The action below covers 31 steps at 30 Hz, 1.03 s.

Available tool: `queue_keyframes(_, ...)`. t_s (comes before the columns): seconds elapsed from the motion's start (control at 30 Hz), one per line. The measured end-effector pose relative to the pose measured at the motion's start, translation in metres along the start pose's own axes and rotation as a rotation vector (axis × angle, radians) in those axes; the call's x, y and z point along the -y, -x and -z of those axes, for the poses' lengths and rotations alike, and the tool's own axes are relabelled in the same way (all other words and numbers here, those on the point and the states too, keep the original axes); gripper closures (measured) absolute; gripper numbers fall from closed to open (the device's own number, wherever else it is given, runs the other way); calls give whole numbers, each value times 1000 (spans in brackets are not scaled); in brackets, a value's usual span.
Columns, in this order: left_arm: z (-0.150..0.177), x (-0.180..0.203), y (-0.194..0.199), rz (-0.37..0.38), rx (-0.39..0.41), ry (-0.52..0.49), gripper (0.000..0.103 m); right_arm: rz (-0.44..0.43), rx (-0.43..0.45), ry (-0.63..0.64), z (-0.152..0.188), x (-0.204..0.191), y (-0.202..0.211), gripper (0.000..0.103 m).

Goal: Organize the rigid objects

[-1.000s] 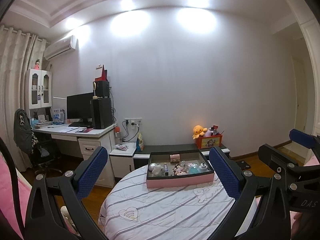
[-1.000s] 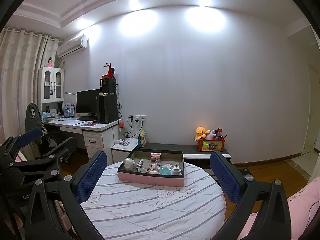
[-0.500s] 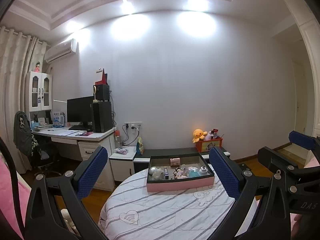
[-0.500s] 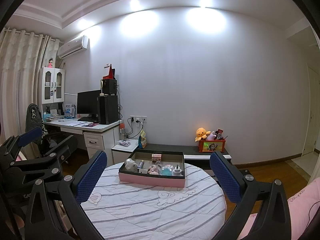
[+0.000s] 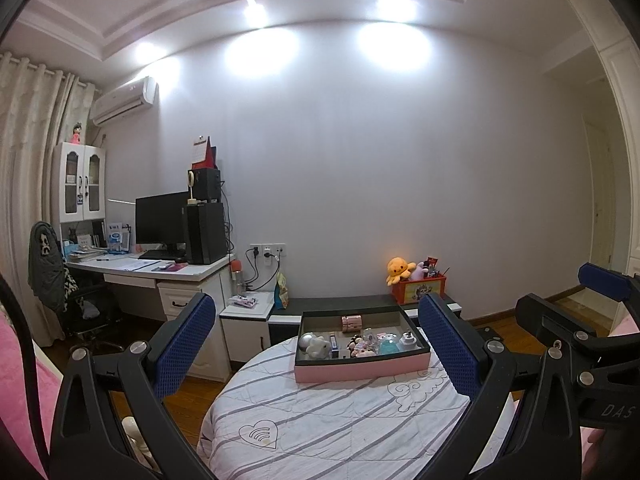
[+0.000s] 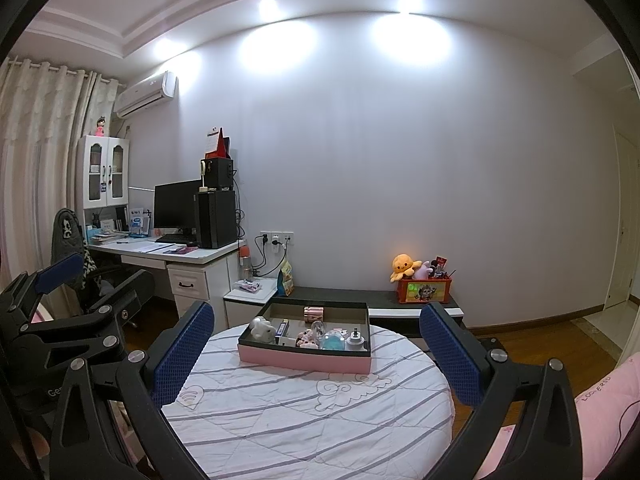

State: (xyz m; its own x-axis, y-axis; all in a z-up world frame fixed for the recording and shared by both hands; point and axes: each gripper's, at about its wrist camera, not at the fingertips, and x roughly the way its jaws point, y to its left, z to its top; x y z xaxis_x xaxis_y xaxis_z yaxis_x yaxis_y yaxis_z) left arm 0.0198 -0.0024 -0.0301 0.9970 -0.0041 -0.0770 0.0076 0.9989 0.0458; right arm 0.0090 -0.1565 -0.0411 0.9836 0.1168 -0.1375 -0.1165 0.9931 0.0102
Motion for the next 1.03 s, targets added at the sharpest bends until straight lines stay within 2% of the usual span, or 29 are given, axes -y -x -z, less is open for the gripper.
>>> queue_keyframes(1.03,-1,1,1,-6,4,4,0,-5,2,-3,-1,1,0,0)
